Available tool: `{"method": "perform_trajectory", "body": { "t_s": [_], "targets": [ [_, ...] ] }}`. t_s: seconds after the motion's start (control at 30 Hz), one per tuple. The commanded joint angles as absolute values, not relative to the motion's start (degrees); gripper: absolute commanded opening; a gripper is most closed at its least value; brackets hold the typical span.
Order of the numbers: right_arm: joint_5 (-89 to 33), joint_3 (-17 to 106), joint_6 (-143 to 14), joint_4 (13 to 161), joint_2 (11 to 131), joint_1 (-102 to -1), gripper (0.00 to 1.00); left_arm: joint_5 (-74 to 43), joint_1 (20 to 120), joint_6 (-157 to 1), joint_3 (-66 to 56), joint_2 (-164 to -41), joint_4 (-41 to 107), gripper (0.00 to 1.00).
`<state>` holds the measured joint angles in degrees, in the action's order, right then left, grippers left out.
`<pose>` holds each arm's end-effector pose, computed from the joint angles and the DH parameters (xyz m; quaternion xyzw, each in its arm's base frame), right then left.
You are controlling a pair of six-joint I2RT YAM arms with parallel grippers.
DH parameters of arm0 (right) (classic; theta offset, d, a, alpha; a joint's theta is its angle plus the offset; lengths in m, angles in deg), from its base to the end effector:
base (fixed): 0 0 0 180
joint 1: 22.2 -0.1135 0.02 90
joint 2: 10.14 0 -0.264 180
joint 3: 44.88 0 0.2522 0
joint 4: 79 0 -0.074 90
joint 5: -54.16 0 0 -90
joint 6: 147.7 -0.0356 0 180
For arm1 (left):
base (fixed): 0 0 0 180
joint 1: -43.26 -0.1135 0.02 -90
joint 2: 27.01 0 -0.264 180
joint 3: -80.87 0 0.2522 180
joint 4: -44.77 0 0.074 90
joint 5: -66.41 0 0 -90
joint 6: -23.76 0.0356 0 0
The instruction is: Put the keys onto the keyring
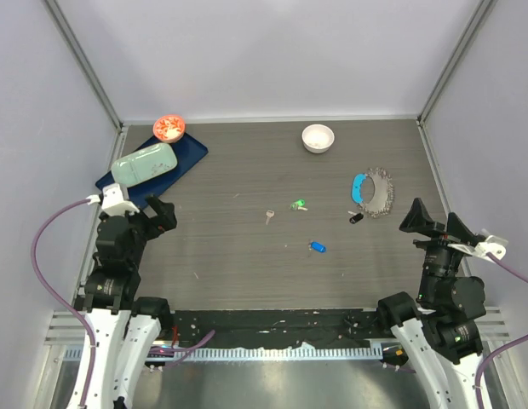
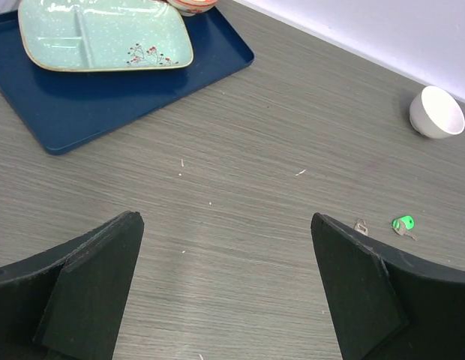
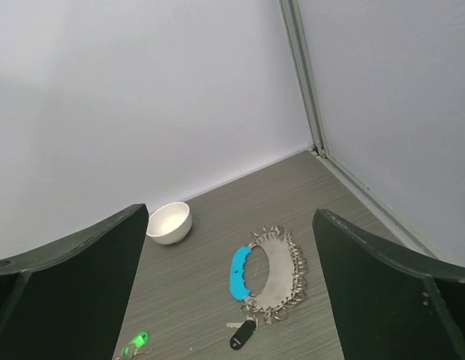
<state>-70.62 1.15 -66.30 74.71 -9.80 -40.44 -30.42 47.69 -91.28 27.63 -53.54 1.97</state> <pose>0.0344 -0.0100 0.3298 0.1967 0.5700 0.0128 0.7977 0.1141 -0.0046 0.3145 -0.1779 0.7784 -0.1066 0.5925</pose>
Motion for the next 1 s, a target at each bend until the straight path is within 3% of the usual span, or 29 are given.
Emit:
{"method": "perform_trajectory", "body": {
  "t_s": [0.0, 0.33, 0.73, 0.97],
  "targets": [
    [-70.12, 2.71, -67.19, 74.94, -9.96, -40.66, 0.99, -29.57, 47.30, -90.94, 27.82, -52.77, 5.08, 1.00],
    [-71.78, 7.01, -71.05, 68.44, 4.70, -40.66, 0.99, -32.55, 50.89, -90.50, 28.35, -49.78, 3.86, 1.00],
    [-70.81, 17.39, -79.66, 64.04, 41.70, -40.31, 1.00, -35.64, 60.74, -88.39, 28.70, -43.10, 1.74, 1.00],
    [-65.19, 20.47, -87.75, 68.94, 61.92, -27.94, 1.00, -35.45, 62.59, -86.63, 28.35, -40.64, 1.48, 1.00]
  ]
}}
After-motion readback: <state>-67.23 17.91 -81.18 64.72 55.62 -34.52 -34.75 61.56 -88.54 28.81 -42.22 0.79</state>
